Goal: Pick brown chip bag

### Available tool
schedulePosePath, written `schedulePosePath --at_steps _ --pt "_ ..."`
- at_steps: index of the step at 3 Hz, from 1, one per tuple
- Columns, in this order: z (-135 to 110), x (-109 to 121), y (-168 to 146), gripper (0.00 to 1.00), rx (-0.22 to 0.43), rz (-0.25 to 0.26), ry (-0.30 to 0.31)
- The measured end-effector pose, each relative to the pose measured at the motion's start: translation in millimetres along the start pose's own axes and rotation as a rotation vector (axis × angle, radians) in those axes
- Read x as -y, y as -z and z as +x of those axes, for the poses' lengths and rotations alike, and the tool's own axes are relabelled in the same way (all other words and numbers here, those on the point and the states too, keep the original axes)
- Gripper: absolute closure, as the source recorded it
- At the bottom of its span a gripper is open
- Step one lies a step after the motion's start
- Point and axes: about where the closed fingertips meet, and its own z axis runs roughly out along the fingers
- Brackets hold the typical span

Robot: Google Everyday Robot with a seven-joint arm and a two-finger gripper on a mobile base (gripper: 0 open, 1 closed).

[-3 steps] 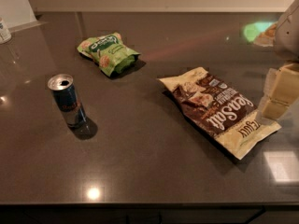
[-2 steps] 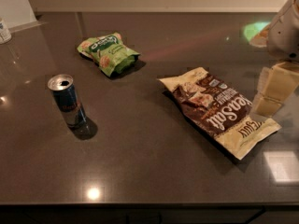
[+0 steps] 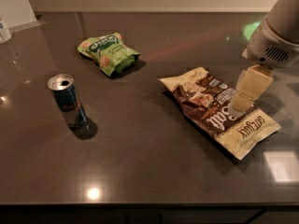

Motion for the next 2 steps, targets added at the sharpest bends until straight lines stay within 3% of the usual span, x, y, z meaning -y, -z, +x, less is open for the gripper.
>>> schedulePosePath --at_steps 2 --pt "22 15 -32 0.00 -0.024 0.025 -0.153"
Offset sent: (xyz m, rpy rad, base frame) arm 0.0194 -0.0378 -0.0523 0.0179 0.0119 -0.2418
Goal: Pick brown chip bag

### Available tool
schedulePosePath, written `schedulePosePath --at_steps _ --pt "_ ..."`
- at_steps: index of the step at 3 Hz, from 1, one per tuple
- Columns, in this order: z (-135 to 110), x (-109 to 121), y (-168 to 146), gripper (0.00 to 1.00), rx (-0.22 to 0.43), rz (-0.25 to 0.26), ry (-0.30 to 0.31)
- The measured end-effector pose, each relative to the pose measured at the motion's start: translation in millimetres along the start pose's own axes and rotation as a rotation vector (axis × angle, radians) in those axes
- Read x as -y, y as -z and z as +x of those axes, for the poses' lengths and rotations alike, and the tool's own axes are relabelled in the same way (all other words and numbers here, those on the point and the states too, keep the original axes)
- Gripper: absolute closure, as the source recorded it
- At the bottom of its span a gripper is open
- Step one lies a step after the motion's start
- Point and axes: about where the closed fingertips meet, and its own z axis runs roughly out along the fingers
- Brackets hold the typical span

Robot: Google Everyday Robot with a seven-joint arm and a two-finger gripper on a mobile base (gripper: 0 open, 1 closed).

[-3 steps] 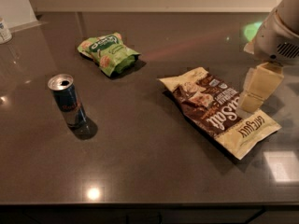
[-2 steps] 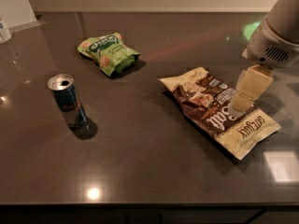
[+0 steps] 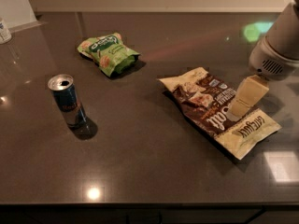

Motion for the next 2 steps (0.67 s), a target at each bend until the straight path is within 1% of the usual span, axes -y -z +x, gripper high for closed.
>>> schedulePosePath --at_steps 1,2 --pt "5 5 -15 0.00 -0.005 -0.016 -0.033" --pt "5 3 -30 0.00 -0.006 -0.044 -0.048"
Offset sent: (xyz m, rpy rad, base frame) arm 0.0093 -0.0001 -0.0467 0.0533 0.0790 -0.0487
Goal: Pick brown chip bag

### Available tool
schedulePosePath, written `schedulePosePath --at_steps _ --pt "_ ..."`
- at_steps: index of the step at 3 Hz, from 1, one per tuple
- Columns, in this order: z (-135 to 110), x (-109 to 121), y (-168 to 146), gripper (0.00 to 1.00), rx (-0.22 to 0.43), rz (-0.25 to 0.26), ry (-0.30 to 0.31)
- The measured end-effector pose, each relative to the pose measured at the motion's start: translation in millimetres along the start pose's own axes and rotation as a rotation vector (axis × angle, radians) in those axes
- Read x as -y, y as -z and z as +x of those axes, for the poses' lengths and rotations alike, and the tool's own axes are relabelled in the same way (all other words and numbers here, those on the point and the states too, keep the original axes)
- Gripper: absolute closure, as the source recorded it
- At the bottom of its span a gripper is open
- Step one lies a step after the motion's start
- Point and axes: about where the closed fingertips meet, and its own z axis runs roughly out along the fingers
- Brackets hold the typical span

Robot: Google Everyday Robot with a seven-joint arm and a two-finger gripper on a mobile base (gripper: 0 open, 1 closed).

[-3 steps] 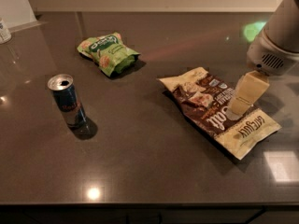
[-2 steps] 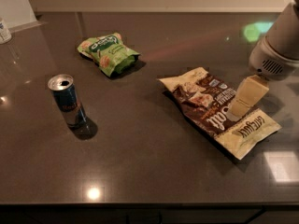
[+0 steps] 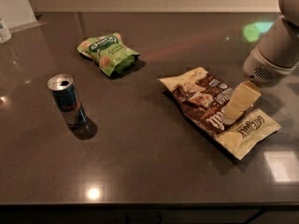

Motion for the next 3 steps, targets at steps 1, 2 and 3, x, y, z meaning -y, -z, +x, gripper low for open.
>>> schedulePosePath --at_steps 1,2,3 --pt "-2 -2 -11 0.00 -0.003 -0.023 -0.001" --pt "-2 -7 -21 0.00 -0.007 -0.033 0.005" --pt "-2 -2 -27 0.18 -0.017 -0.025 0.003"
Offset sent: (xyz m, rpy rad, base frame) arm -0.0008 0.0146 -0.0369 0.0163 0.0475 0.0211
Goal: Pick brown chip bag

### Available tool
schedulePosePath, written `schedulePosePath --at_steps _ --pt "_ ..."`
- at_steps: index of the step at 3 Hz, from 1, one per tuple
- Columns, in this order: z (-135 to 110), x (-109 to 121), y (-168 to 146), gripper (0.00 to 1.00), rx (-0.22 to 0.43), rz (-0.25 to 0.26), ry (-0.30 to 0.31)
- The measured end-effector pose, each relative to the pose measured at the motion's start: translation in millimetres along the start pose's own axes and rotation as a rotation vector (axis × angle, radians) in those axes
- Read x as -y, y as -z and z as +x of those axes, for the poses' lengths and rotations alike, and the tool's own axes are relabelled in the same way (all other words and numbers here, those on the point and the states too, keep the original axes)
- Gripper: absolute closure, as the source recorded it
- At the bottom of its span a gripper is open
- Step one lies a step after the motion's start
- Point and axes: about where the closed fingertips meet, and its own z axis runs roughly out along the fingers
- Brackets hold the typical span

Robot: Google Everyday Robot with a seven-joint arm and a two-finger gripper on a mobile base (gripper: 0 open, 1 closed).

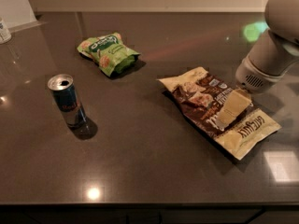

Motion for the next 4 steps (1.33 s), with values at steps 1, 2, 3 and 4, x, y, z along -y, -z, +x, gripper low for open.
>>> schedulePosePath --at_steps 1,2,3,4 --pt "-1 0 -4 0.41 -0.003 -0.013 -0.009" --pt "-7 -4 3 0.65 0.004 -0.029 -0.004" --pt "-21 -10 25 0.88 0.030 -0.028 0.022" --pt "-35 -12 53 1.00 0.074 -0.031 0.048"
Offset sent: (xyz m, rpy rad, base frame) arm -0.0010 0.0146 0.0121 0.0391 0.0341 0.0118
